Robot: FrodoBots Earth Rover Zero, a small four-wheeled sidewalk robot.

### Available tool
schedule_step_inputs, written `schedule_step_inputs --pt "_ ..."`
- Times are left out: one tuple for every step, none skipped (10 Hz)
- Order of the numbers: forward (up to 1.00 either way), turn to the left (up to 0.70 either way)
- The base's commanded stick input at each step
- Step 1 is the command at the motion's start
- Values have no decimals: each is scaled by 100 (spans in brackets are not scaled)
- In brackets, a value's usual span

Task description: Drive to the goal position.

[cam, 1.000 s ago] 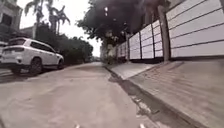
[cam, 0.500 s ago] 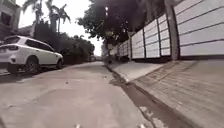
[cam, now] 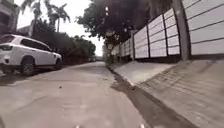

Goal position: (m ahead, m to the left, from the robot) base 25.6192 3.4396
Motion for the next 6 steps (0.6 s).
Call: schedule_step_inputs --pt "85 0" --pt "85 0" --pt "85 0" --pt "85 0" --pt "85 0" --pt "85 0"
